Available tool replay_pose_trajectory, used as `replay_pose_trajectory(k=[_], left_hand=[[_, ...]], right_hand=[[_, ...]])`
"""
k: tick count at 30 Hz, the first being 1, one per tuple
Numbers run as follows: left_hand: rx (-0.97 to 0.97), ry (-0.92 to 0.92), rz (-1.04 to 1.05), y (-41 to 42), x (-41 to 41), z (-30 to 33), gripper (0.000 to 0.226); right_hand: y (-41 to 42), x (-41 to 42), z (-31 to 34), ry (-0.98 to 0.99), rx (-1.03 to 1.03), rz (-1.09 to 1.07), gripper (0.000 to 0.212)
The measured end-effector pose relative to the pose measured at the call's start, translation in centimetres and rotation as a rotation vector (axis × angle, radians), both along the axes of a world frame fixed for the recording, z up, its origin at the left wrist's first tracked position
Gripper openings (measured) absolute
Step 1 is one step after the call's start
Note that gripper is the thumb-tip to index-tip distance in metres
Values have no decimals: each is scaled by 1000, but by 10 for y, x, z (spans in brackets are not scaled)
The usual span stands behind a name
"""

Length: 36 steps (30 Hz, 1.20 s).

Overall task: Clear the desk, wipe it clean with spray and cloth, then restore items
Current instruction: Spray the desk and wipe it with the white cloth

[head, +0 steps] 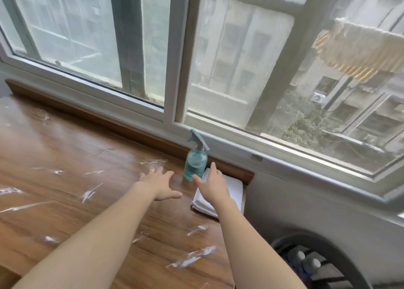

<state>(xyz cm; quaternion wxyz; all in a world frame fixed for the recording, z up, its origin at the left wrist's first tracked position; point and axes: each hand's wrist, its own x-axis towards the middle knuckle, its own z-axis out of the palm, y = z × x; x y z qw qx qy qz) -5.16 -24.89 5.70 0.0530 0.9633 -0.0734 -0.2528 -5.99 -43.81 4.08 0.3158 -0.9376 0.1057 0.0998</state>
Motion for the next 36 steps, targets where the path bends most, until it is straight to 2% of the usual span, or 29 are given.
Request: replay_pose_trajectory(k=[4, 11, 16, 17, 19, 20, 22, 24, 26, 28, 36], left_hand=[[-10, 10, -50, 13, 38, -13, 96], [1, 57, -99, 52, 95, -38, 100], [13, 88, -161, 56, 120, -51, 99], [16, 92, -171, 56, 124, -53, 99], [23, 98, -188, 55, 131, -56, 99], [25, 98, -197, 54, 134, -56, 99], [25, 88, -219, 50, 139, -58, 99], [21, 74, -236, 45, 143, -59, 99], [19, 66, -251, 38, 145, -57, 99], [14, 60, -267, 28, 145, -55, 98], [-30, 21, -391, -50, 122, -51, 96]], right_hand=[[9, 34, -7, -31, 68, -108, 95], [30, 84, -27, -122, 204, -259, 76], [37, 105, -24, -236, 248, -355, 27], [37, 108, -21, -256, 199, -324, 29], [37, 112, -21, -258, 67, -217, 48], [37, 114, -23, -257, 33, -199, 47], [38, 113, -22, -325, 114, -252, 26], [44, 109, -21, -393, 250, -296, 28], [48, 104, -16, -408, 376, -313, 13], [44, 98, -9, -396, 468, -330, 23], [-14, 51, 23, -407, 469, -404, 11]])
